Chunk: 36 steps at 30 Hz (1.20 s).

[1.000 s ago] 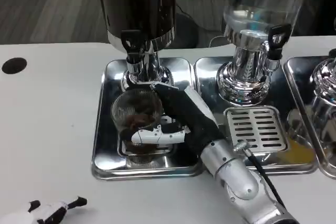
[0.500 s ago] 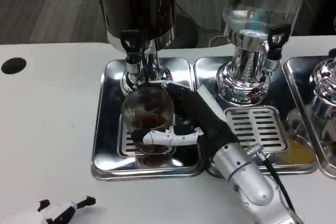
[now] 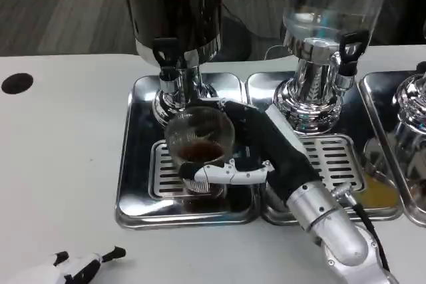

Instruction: Grasp the cup under the faucet to collect the drink, then remove the cup.

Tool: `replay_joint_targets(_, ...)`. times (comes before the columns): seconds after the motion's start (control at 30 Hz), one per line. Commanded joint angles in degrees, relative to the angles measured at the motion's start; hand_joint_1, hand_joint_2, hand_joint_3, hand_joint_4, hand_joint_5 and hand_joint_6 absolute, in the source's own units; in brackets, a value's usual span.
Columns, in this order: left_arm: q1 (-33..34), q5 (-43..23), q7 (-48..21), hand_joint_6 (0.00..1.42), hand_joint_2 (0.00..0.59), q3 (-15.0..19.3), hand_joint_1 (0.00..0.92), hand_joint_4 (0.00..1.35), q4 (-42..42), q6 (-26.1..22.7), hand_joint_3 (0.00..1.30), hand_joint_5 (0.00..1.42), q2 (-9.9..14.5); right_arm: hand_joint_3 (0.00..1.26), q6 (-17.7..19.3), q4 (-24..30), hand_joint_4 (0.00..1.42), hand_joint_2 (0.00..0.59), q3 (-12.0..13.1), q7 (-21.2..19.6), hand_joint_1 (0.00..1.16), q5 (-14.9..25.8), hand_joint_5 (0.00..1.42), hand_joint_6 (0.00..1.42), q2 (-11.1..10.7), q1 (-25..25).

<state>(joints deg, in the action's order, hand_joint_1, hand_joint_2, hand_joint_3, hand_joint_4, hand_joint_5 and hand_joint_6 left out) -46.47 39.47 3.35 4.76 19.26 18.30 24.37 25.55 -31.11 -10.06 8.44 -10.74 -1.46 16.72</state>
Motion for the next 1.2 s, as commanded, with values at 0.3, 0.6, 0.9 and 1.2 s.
replay_joint_targets(0.3, 1.26, 0.16, 0.06, 0.09, 0.100, -0.66, 0.061, 0.22, -0.82, 0.47, 0.26, 0.27, 0.54, 0.48, -3.11, 13.02, 0.48, 0.128, 0.47, 2.74, 0.89, 1.27, 0.51, 0.42, -4.76, -8.26)
replay_joint_targets(0.6, 2.64, 0.43, -0.18, 0.09, 0.100, -2.06, 0.061, 0.22, -1.58, -0.01, 0.26, 0.27, 0.41, 0.48, -3.42, 19.24, 0.48, 0.126, 1.91, 4.75, 0.89, 3.71, 0.51, 0.40, -7.68, -14.44)
replay_joint_targets(0.9, 4.05, 0.71, -0.36, 0.09, 0.100, -3.47, 0.061, 0.22, -2.42, -0.75, 0.26, 0.27, 0.39, 0.48, -3.31, 23.55, 0.48, 0.132, 3.43, 6.52, 0.88, 6.76, 0.51, 0.40, -9.39, -19.05)
replay_joint_targets(1.2, 4.61, 0.53, -0.23, 0.10, 0.098, -4.01, 0.070, 0.22, -3.16, -1.04, 0.26, 0.27, 0.50, 0.49, -1.03, 26.01, 0.48, 0.134, 4.72, 7.82, 0.88, 8.16, 0.51, 0.40, -11.80, -24.41)
